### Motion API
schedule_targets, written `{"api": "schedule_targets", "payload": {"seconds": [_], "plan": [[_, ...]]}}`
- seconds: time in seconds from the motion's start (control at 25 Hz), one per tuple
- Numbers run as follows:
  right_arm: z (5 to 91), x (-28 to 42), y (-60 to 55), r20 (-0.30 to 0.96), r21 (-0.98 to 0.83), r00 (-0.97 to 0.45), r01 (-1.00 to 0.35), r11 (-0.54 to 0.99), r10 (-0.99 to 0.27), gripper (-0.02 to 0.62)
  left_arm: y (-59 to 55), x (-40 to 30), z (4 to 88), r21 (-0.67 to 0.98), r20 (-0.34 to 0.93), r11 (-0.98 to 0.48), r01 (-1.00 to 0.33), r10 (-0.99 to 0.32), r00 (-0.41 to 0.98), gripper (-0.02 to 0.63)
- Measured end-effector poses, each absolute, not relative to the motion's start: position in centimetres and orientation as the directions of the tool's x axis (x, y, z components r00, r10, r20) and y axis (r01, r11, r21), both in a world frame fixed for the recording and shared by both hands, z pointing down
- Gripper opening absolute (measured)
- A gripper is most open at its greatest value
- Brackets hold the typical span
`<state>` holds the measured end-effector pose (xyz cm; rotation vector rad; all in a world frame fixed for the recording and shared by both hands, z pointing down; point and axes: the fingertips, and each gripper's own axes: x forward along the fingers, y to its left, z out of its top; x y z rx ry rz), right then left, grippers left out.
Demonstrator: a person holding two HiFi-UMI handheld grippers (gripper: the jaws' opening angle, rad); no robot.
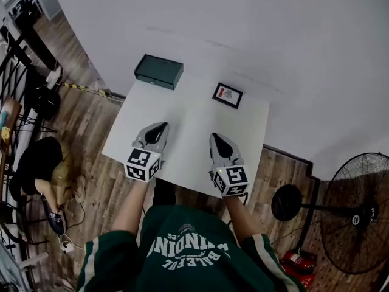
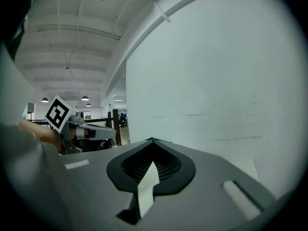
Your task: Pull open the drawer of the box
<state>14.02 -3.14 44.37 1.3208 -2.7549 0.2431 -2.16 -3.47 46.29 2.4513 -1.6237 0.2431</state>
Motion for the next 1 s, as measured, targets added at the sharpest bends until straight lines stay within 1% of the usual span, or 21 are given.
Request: {"api": "schedule_targets", "payload": {"seconds": [0.36, 0.68, 1.0], "plan": [[44.4, 6.7, -7.5, 0.170, -0.099, -0.586, -0.810, 0.578, -0.792, 0.002, -9.5, -8.9, 47.7, 0.099, 0.261, -0.430, -0.897, -0.859, 0.441, 0.054], [45.8, 3.8, -10.0, 0.203, -0.104, -0.545, -0.838, 0.536, -0.813, 0.002, -13.3, -12.3, 49.6, 0.124, 0.285, -0.457, -0.881, -0.834, 0.473, 0.054], [48.4, 0.6, -12.3, 0.245, -0.134, -0.535, -0.845, 0.518, -0.809, 0.002, -16.6, -15.9, 54.6, 0.131, 0.372, -0.443, -0.887, -0.807, 0.458, 0.052]]}}
